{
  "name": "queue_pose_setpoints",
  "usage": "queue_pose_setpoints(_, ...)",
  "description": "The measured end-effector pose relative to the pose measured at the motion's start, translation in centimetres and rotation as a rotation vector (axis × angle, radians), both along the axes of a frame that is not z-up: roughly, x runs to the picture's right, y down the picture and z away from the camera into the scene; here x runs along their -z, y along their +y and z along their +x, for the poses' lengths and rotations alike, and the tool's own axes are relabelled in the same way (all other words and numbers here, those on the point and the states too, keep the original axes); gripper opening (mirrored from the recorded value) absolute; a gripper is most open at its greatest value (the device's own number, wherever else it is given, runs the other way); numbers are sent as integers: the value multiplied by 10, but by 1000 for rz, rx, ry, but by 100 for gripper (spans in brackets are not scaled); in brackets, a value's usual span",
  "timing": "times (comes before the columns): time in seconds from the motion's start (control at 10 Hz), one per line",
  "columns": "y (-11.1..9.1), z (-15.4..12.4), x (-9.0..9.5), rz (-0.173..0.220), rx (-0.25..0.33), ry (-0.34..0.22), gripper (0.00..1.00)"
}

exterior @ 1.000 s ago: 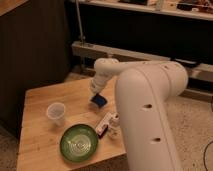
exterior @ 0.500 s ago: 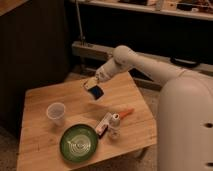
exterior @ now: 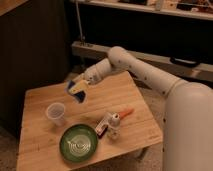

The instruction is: Place the white sponge in the ceramic cup

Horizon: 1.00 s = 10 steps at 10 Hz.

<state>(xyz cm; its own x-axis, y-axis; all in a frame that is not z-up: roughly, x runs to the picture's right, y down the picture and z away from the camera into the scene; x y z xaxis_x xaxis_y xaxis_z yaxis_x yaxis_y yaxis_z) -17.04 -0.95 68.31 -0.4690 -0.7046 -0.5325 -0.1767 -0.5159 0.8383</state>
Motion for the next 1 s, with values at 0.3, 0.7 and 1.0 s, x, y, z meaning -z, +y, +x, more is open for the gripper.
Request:
queue_pose_setpoints(0.3, 7, -40, 10, 33, 66, -128, 16)
queue_pose_setpoints(0.7, 18, -76, 16, 58, 132, -163, 16)
queue_pose_setpoints(1.0, 29, -86, 4, 47, 168, -169, 16)
